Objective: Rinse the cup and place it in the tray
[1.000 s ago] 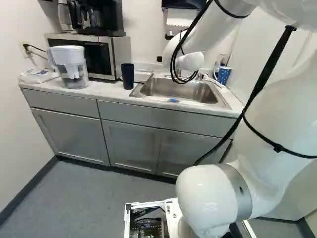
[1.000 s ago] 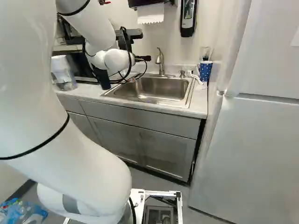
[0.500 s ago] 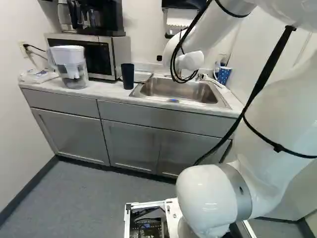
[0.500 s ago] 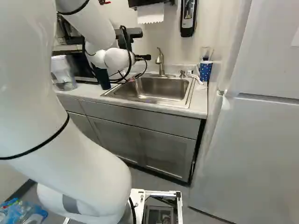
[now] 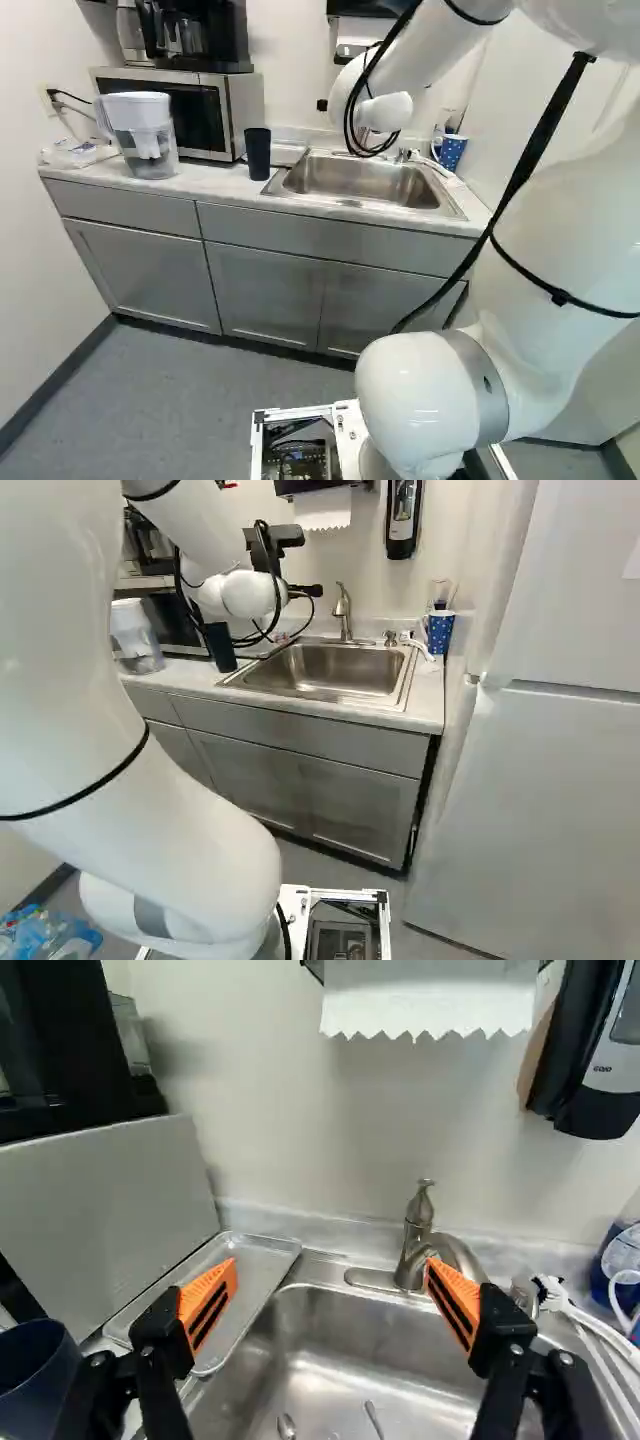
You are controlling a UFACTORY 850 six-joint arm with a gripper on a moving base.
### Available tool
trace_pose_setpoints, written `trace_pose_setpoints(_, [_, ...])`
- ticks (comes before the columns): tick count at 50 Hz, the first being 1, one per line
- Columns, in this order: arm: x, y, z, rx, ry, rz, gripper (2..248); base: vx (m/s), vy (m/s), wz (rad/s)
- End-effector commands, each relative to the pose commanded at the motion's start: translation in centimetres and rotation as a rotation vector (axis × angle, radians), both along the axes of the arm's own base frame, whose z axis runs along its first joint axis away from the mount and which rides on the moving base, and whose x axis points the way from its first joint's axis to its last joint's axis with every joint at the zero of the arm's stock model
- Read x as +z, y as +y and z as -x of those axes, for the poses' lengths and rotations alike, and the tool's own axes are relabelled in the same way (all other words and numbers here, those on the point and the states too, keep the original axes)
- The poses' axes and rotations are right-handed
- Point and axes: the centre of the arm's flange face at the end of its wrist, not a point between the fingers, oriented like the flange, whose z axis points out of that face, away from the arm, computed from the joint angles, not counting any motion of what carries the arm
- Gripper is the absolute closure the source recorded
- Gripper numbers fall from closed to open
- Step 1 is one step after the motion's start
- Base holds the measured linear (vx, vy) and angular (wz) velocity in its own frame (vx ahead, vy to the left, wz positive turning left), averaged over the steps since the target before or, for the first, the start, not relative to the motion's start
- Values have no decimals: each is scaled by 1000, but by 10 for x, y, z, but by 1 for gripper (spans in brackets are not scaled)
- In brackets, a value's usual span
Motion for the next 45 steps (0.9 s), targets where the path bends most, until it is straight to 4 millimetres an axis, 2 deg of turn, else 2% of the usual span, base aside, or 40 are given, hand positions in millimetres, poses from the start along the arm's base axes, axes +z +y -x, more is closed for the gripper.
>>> trace_pose_setpoints(33, [25, 0, -9, 0, 60, 0, 3, 0, 0, 0])
trace_pose_setpoints(45, [24, 0, -8, 0, 71, 0, 3, 0, 0, 0])
